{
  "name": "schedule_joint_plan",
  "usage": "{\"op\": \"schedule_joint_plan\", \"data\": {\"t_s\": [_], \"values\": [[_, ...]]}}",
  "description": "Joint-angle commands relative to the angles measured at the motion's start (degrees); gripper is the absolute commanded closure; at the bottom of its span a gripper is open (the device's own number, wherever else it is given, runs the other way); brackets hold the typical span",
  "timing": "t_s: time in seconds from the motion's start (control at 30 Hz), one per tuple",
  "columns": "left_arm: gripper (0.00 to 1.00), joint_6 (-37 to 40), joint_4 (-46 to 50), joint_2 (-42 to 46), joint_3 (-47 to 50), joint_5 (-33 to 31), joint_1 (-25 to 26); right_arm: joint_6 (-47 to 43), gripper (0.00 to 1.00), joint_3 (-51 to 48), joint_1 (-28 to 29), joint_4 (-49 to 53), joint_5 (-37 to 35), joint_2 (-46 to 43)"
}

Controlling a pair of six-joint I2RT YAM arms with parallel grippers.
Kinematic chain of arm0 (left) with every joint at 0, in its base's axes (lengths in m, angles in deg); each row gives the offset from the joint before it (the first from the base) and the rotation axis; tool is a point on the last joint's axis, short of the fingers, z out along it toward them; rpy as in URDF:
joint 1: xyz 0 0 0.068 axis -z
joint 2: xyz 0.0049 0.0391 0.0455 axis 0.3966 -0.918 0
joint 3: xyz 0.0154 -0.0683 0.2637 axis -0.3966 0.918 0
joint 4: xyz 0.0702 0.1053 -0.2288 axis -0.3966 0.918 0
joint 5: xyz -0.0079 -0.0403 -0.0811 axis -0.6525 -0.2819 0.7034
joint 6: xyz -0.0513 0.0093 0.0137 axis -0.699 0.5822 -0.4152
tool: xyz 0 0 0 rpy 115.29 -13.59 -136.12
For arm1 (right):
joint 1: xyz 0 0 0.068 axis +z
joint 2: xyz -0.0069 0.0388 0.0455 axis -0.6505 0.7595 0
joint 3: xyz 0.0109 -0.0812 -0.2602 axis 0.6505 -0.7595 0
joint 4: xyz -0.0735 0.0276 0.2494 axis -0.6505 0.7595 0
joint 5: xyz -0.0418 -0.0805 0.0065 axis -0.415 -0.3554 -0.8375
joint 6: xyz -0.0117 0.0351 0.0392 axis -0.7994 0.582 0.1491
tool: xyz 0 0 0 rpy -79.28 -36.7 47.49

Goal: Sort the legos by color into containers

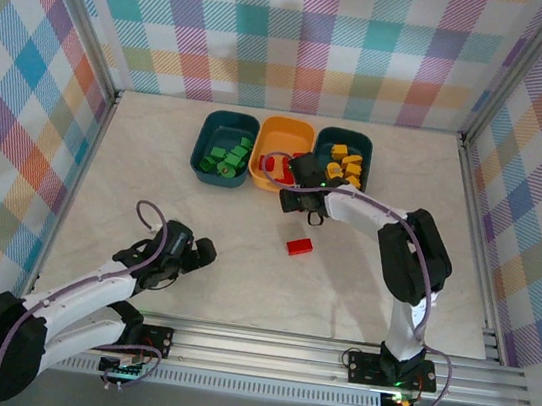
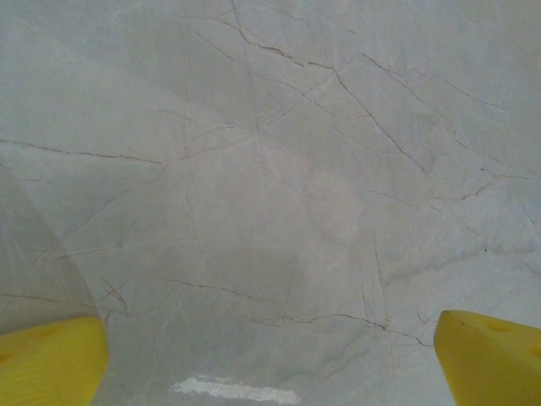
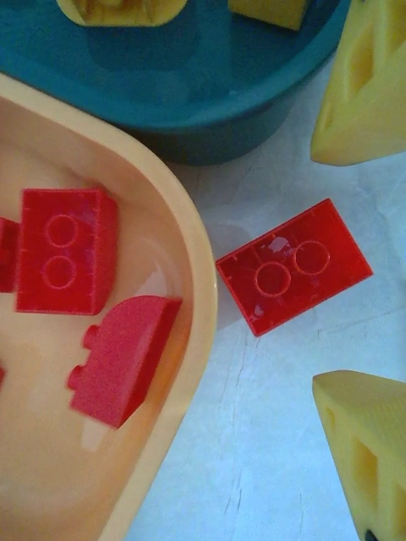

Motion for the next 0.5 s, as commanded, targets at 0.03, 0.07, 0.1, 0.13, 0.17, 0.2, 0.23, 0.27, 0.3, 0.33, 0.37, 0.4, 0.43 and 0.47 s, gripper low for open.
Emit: {"op": "schedule_joint_plan", "data": {"t_s": [0.03,0.07,0.1,0.13,0.17,0.2,0.23,0.27,0.3,0.33,0.37,0.4,0.43,0.47], "values": [[0.0,-0.32,-6.04,-2.01,-0.35,6.19,-0.18,-2.01,0.34,2.22,-0.19,1.32,-2.21,2.83],[0.0,-0.22,-5.74,-1.82,-0.44,5.99,-0.18,-2.0,0.34,2.23,-0.15,1.21,-2.38,3.16],[0.0,-0.11,-5.55,-1.6,-0.62,5.77,-0.18,-2.0,0.34,2.38,-0.14,0.86,-2.17,3.49],[0.0,-0.07,-5.41,-1.43,-0.7,5.59,-0.18,-2.0,0.34,2.38,-0.14,0.59,-1.92,3.81],[0.0,0.01,-5.36,-1.45,-0.82,5.39,-0.18,-1.98,0.34,2.48,-0.14,0.36,-1.72,4.22],[0.0,0.0,-5.36,-1.5,-1.04,5.29,-0.18,-1.92,0.34,2.71,-0.15,0.15,-1.7,4.7],[0.0,0.03,-5.36,-1.64,-1.14,5.28,-0.18,-1.92,0.35,2.88,-0.16,-0.07,-1.79,5.14],[0.0,0.04,-5.37,-1.75,-1.37,5.28,-0.18,-1.92,0.35,3.3,-0.14,-0.07,-1.81,5.59],[0.0,0.19,-5.28,-2.06,-1.62,5.28,-0.18,-1.91,0.35,3.52,-0.15,-0.15,-1.52,5.93],[0.0,0.12,-5.28,-2.23,-1.76,5.29,-0.14,-1.96,0.35,3.65,-0.14,-0.4,-1.29,6.19],[0.0,0.28,-5.36,-2.46,-1.91,5.28,-0.16,-1.98,0.36,3.7,-0.1,-0.8,-1.05,6.38],[0.0,0.33,-5.45,-2.81,-1.99,5.28,-0.18,-2.0,0.37,3.88,-0.15,-1.08,-0.87,6.72],[0.0,0.33,-5.44,-3.06,-2.02,5.2,-0.2,-2.09,0.38,3.94,-0.14,-1.4,-0.7,6.85],[0.0,0.44,-5.54,-3.36,-2.18,5.2,-0.18,-2.15,0.39,3.97,-0.12,-1.69,-0.5,6.95]]}}
